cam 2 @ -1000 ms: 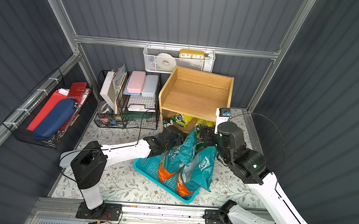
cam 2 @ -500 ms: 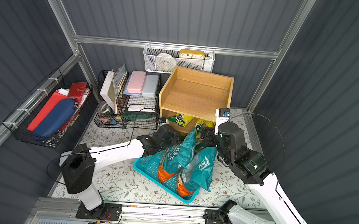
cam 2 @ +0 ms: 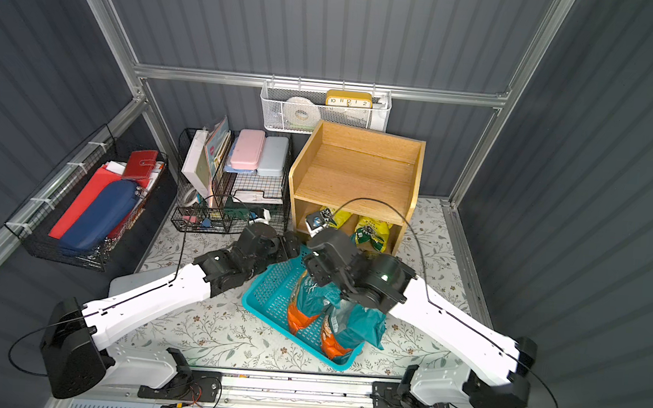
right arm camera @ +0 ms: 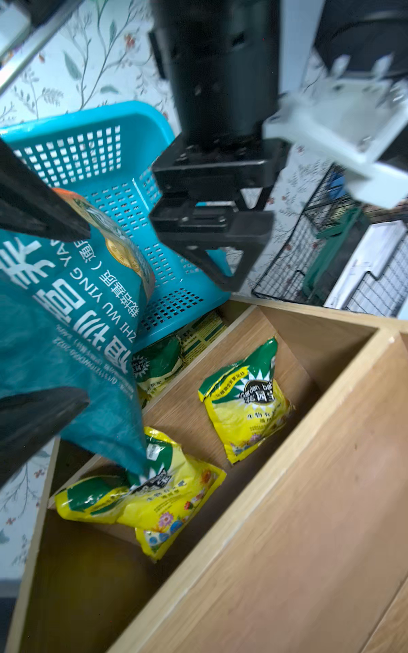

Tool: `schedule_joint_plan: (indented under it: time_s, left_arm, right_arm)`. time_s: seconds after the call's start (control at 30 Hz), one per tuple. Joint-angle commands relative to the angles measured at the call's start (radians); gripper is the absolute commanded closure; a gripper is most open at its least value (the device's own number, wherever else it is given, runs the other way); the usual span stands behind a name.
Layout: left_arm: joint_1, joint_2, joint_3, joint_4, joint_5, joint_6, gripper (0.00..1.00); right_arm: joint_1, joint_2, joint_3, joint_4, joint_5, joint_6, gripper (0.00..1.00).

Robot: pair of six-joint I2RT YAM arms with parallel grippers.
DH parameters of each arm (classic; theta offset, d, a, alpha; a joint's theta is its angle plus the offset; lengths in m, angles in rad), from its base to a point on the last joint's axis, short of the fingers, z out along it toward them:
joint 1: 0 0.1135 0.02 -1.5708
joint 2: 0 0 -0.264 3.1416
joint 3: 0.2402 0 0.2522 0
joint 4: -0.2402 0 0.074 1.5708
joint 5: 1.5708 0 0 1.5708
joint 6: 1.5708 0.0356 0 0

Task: Take down the fertilizer bag from the shelf
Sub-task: Pick up the fertilizer bag from the shelf.

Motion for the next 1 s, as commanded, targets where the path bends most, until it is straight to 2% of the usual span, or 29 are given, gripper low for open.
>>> schedule_joint_plan:
  time_s: [0.0,0.17,0.3,0.57,0.97]
  left_arm:
    - [0.085,-0.066,-0.069,-0.021,0.051,0.035,0.02]
    - [0.168,-0.156,-0.134,-0.043,0.072,0.061,0.01]
    - [0.197,-0.189,-0.176,-0.021,0.104,0.063,0.01]
    - [0.205,-0.170,-0.178,-0.011,0.146,0.061,0.01]
    - [0.208,-0.174,-0.184,-0.026,0.140,0.036,0.01]
  right_arm:
    - [0.007,0.137,0.094,-0.054,0.136,-0.099,0.34]
    - [-0.017,0.322,0.254,-0.141,0.279,-0.158,0.42]
    - [-0.031,0.433,0.368,-0.236,0.352,-0.190,0.42]
    - [-0.103,0.502,0.396,-0.259,0.342,-0.217,0.43]
    - [-0.191,0.559,0.377,-0.203,0.321,-0.281,0.47]
